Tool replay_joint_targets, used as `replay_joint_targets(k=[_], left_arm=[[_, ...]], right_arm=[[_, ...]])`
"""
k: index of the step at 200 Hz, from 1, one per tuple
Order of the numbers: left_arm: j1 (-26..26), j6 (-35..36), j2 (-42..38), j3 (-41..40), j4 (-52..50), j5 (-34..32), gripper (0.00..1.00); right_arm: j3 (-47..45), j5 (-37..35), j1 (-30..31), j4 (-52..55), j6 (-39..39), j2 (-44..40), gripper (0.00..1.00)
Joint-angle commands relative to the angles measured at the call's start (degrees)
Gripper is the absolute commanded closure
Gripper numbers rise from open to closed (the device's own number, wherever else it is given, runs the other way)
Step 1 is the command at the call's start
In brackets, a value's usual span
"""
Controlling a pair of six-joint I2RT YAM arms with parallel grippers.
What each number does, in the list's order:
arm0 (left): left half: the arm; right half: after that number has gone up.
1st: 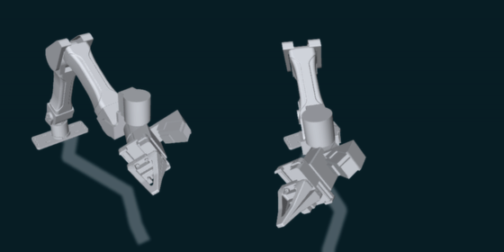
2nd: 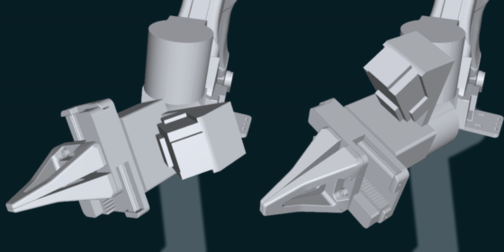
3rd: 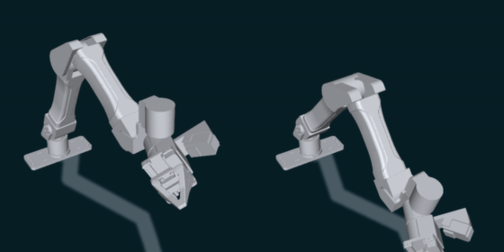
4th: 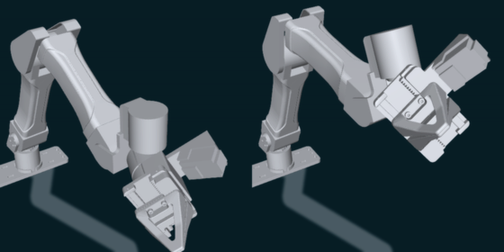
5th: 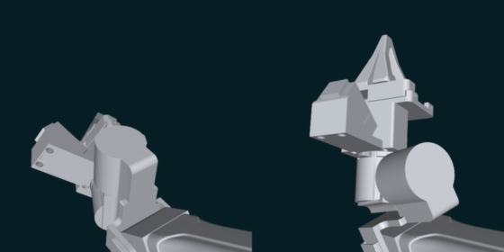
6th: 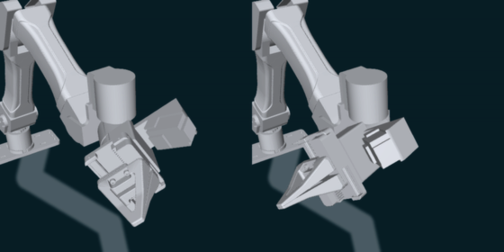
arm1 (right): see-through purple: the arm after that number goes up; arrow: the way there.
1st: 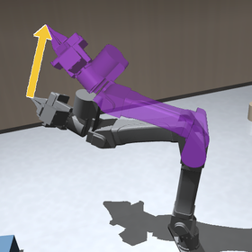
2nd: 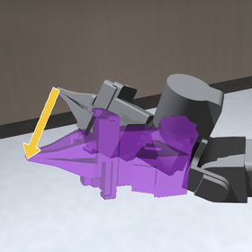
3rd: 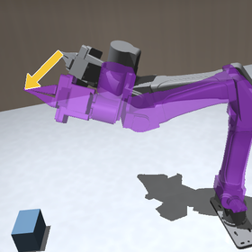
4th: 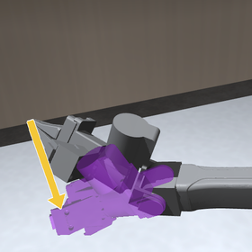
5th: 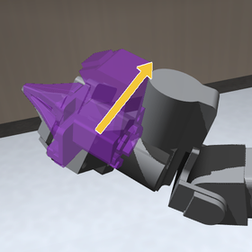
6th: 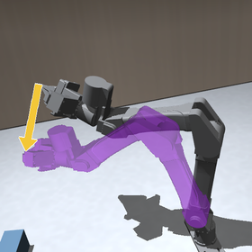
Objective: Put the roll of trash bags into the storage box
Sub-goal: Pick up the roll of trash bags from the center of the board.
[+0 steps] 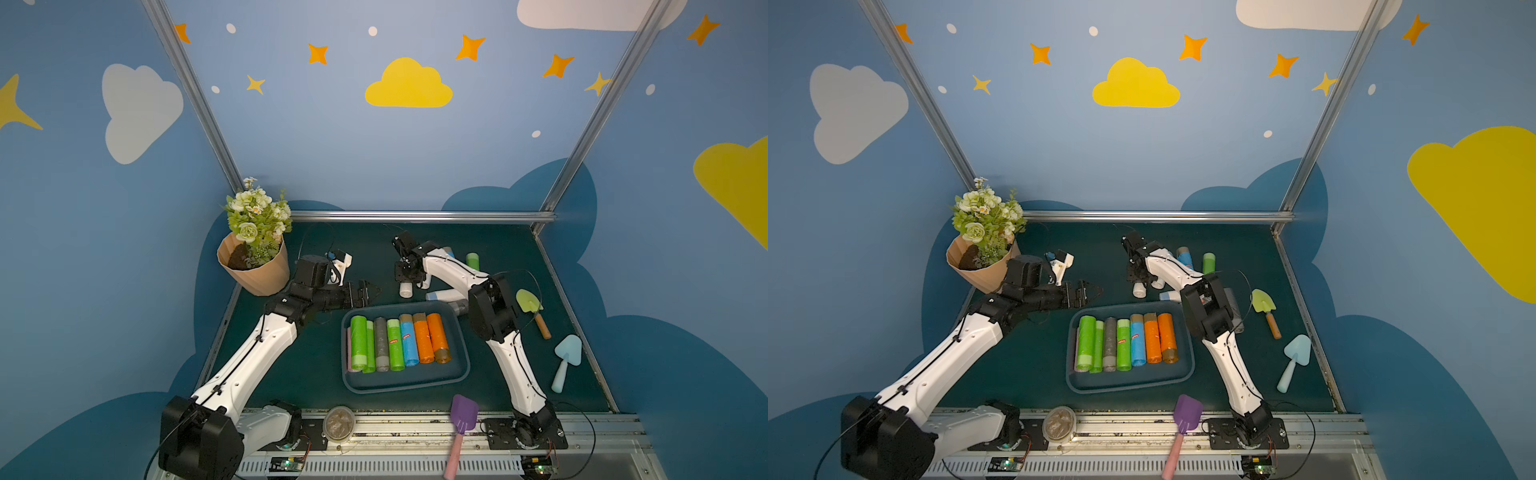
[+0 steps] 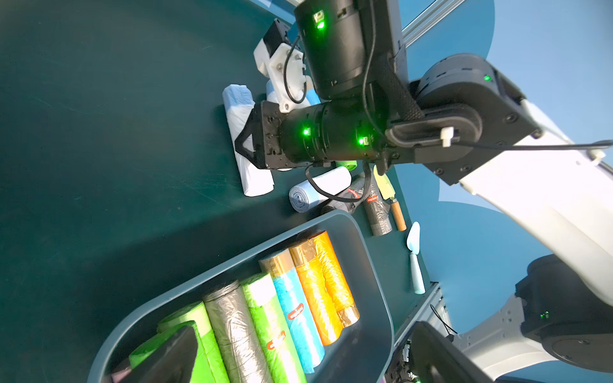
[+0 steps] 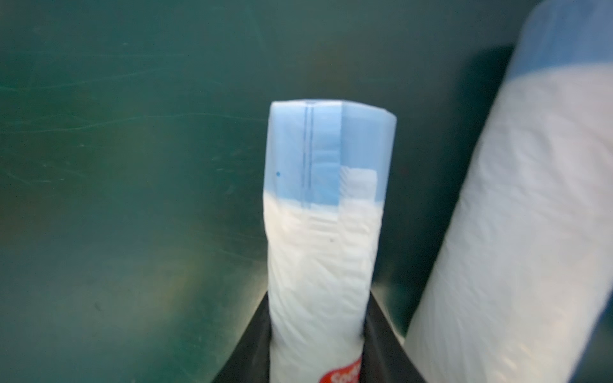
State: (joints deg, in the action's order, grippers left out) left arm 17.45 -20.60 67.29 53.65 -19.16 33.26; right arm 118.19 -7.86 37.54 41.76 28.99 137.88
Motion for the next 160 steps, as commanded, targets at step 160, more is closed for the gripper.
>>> replay_joint_targets(k=[160], left_arm=[[-3.2,2.3,-13.7,-6.4,-11.0,-3.2,0.00]], right_arm=[[-20.8,1.1,12.4,-1.8,2.3,-29.3,0.68]])
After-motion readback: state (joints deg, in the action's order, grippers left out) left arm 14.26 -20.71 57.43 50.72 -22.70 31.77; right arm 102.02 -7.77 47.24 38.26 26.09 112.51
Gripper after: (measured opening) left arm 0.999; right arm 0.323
